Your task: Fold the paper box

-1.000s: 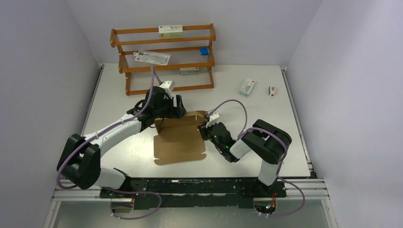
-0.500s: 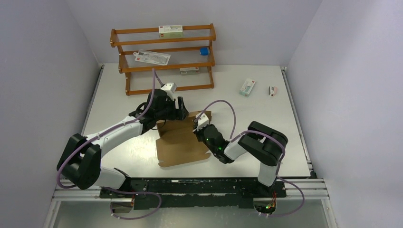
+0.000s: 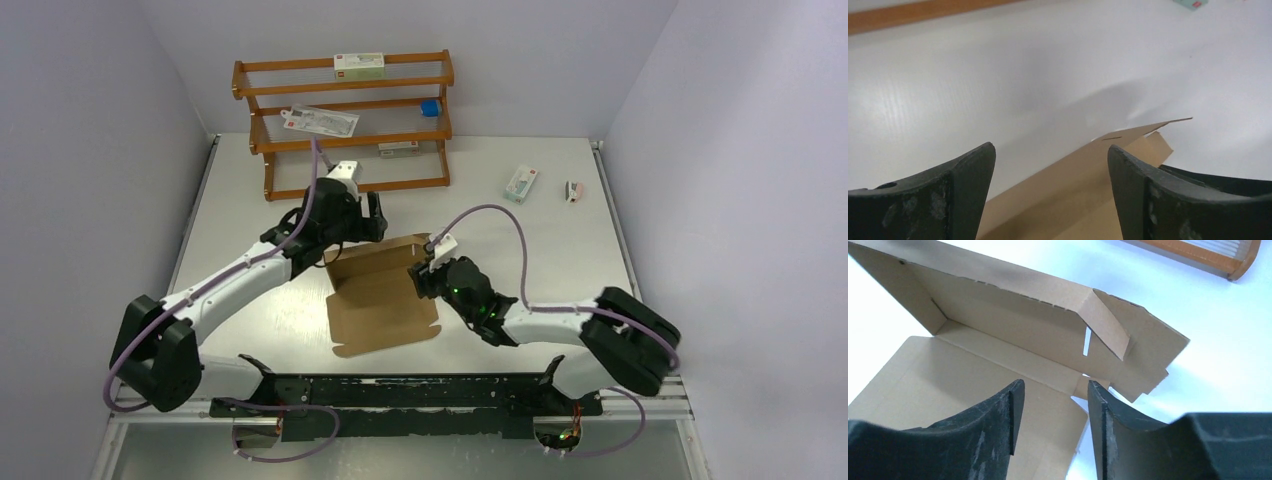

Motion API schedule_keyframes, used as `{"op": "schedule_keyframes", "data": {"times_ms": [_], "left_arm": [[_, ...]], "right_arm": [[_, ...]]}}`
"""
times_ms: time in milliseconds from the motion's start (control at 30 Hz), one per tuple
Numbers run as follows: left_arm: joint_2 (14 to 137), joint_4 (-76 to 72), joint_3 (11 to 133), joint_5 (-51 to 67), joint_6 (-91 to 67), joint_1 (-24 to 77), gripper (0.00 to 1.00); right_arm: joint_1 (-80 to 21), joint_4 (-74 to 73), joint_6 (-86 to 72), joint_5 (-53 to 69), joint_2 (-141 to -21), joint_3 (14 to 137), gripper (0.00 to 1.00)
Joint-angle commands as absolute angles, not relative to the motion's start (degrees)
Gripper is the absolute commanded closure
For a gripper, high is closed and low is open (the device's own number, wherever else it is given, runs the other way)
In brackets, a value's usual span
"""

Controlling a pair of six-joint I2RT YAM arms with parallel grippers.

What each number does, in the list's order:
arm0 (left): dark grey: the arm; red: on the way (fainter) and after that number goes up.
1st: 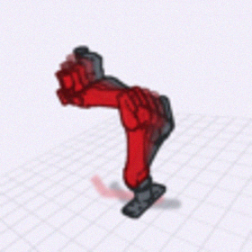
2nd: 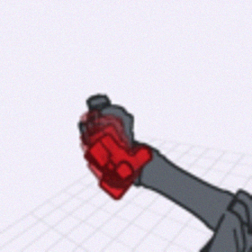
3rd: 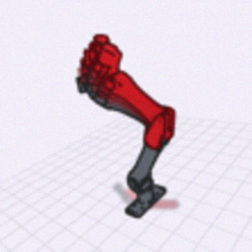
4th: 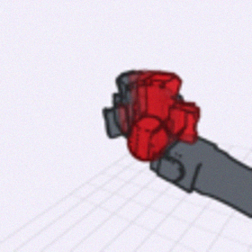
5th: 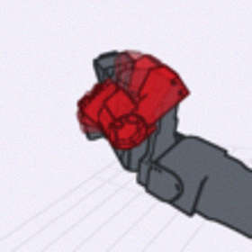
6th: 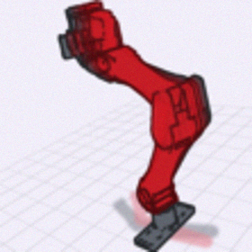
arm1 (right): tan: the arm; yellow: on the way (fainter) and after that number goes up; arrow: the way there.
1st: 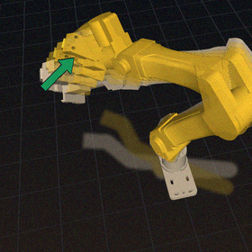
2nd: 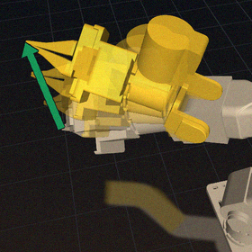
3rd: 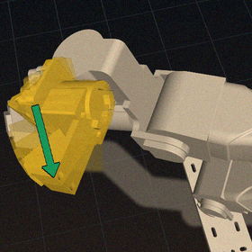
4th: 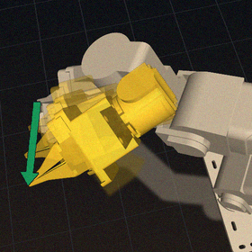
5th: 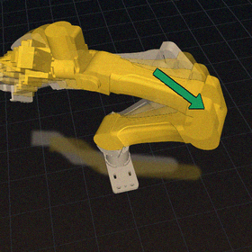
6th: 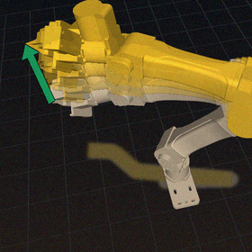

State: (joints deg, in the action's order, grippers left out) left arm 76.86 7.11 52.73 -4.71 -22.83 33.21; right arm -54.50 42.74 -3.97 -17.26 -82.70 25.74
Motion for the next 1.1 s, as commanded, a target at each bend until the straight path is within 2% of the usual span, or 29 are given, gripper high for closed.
{"op": "schedule_keyframes", "data": {"times_ms": [0,167,300,467,700,900,1067], "left_arm": [[72.3,11.9,56.5,-9.7,-21.5,32.8,0.12],[69.2,16.6,55.8,-11.3,-22.9,31.1,0.08],[66.0,19.6,53.2,-12.7,-23.9,30.1,0.07],[61.8,24.1,52.0,-15.3,-24.1,29.7,0.06],[55.8,26.7,47.2,-16.9,-26.0,29.5,0.05],[53.1,27.1,44.9,-18.6,-27.3,29.4,0.06],[54.2,26.9,44.8,-18.4,-27.5,29.4,0.06]], "right_arm": [[-54.8,26.2,-5.8,-15.3,-74.0,26.2,0.44],[-50.8,12.4,-3.5,-14.4,-66.7,30.5,0.37],[-41.7,8.3,-0.6,-5.4,-66.3,33.9,0.34],[-32.1,11.9,2.4,8.7,-70.0,35.1,0.3],[-25.9,17.2,7.1,20.7,-77.1,38.3,0.29],[-24.3,13.0,10.5,27.1,-79.3,43.4,0.32],[-24.3,15.5,7.7,30.9,-79.8,44.5,0.34]]}}
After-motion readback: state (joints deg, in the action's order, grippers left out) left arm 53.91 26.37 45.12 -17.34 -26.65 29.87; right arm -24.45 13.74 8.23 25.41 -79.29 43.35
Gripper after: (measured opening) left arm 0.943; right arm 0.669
